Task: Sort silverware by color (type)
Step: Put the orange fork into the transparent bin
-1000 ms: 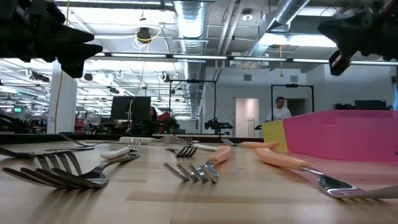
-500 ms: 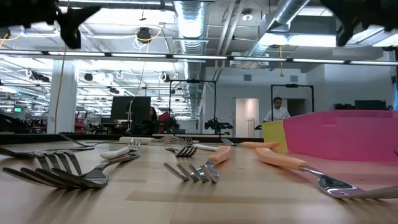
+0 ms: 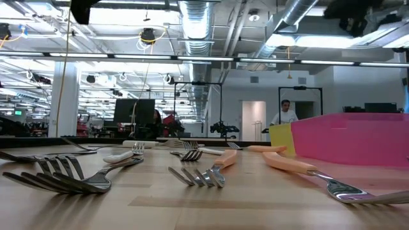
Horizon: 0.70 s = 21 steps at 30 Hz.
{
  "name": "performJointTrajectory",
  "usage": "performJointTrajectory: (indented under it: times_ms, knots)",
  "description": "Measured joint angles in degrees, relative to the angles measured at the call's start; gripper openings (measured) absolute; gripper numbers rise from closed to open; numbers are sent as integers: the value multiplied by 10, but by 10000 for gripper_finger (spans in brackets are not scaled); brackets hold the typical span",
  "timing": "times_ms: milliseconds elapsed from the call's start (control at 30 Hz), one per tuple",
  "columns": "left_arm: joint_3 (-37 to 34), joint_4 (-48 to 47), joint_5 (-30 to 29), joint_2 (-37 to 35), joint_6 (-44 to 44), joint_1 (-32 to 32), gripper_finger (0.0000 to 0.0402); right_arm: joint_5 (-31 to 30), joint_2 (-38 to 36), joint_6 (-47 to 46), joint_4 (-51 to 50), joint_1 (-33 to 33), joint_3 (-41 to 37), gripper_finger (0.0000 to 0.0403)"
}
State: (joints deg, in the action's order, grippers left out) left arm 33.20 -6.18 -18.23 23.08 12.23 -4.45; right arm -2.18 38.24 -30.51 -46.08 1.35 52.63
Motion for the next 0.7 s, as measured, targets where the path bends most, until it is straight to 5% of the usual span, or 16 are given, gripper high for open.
performJointTrajectory:
  times_ms: [167,300,467,700]
  knots:
    - [18,-5,19,9,-30,0,151,132,95,-150,-132,51,67,60]
    - [19,-6,19,9,-30,0,151,186,135,-281,-145,123,72,60]
    - [19,-25,19,9,-30,0,151,167,174,-416,-116,261,72,60]
    - [19,-34,19,9,-26,0,151,8,247,-612,-76,458,73,60]
